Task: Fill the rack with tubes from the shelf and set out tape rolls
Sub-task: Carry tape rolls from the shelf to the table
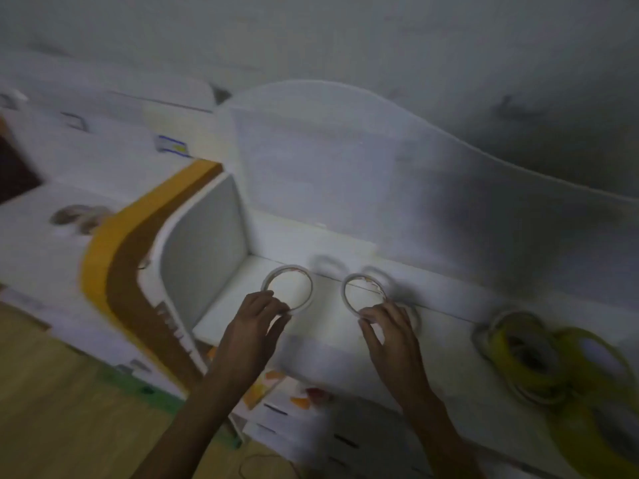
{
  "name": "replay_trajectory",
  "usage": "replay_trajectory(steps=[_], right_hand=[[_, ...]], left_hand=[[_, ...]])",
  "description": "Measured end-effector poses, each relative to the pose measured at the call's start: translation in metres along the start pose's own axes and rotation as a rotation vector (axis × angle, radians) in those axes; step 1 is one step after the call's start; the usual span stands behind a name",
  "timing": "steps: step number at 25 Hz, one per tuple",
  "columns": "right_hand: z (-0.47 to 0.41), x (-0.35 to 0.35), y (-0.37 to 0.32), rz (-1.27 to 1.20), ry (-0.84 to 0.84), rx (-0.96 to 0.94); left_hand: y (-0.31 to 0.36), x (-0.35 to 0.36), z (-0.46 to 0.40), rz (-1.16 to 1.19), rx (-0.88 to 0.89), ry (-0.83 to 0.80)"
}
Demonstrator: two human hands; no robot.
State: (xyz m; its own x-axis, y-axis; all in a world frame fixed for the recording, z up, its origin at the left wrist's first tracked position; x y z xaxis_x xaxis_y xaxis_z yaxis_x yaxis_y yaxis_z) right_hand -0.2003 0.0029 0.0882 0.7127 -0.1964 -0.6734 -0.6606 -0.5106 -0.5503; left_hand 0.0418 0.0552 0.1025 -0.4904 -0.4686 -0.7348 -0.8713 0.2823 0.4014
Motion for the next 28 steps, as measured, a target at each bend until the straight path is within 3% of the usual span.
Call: replay_trajectory(steps=[8, 14, 21, 28], right_hand=[[-0.006, 0.082, -0.196, -0.225, -0.124, -0.217], [0.001, 0.150, -0.321, -0.282, -0.132, -0.451], [-0.018, 0.241, -0.394, -0.293, -0.208, -0.488], [-0.073, 0.347, -0.418, -0.304, -0.245, -0.444]], left_hand=[[-0.080, -0.181, 0.105, -0.148, -0.123, 0.233], [-0.153, -0.273, 0.177, -0.282, -0.244, 0.296], [-0.236, -0.328, 0.206, -0.320, -0.383, 0.317], [-0.355, -0.338, 0.169, -0.310, -0.322, 0.323]])
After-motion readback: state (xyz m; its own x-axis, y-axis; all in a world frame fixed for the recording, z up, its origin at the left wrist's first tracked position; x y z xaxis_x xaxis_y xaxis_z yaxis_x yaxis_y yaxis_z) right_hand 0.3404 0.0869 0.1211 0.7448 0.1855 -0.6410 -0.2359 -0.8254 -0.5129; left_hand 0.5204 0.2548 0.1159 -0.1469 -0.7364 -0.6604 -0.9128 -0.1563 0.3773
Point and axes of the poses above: each hand's wrist, its own z-axis away from the middle knuckle, its own x-axis out of the palm, y = z × x, the point moved 1 cm from there along -z, towards the middle knuckle, and after that the axes turned 2 degrees about z, right-handed, at the moved point
